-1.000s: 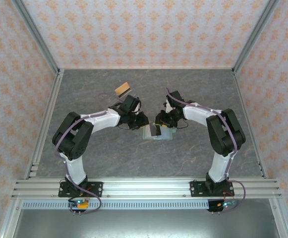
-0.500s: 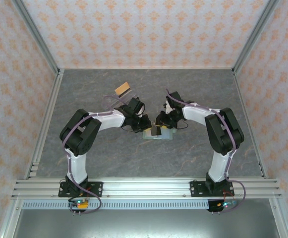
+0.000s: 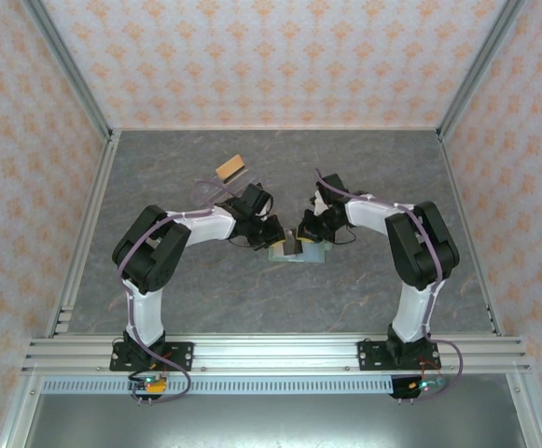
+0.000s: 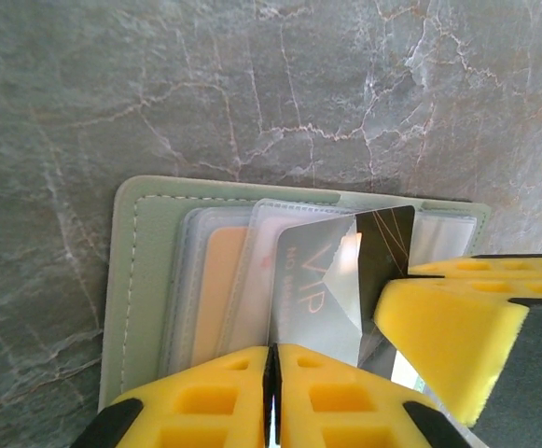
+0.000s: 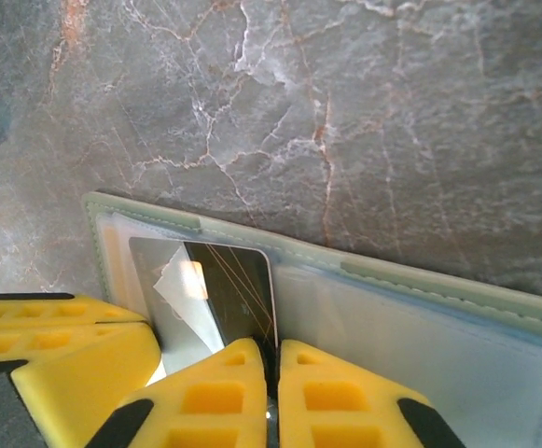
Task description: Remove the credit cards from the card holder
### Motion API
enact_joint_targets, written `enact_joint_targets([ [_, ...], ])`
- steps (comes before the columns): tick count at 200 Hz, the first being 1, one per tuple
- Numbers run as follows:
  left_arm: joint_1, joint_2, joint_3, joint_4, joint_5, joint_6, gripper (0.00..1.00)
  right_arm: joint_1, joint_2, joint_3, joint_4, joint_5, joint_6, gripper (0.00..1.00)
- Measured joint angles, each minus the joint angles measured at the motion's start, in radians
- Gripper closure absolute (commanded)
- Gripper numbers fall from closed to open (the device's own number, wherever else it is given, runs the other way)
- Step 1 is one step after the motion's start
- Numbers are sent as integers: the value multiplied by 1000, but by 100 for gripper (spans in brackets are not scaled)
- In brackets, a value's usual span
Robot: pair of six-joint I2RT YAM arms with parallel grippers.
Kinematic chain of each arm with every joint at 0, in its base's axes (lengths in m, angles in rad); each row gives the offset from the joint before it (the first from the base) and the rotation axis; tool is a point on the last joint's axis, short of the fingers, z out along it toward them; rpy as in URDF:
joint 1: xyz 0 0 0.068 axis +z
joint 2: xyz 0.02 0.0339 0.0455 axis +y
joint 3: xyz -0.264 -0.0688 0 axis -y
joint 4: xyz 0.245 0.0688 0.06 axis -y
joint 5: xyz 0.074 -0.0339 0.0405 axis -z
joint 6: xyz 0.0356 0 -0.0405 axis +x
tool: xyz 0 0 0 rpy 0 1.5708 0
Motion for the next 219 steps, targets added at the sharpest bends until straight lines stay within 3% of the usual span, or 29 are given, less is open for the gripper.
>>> enact_joint_targets([
  [42,-3,0,15,-5,-8,6,69,-2,-131,-63,-10,92,13,100],
  [99,16,-79,21,-81,-69,29,39,-25,-287,-117,-21,154,27,100],
  [118,40,-168,-10,-82,-86,36,34,-25,-347,-122,25,115,61,100],
  [171,126,-463,-151,0,-61,8,7,-25,-375,-139,373,-94,272,100],
  [219,182,-539,-201,140,59,-59,0,-25,-332,-192,683,-208,491,100],
])
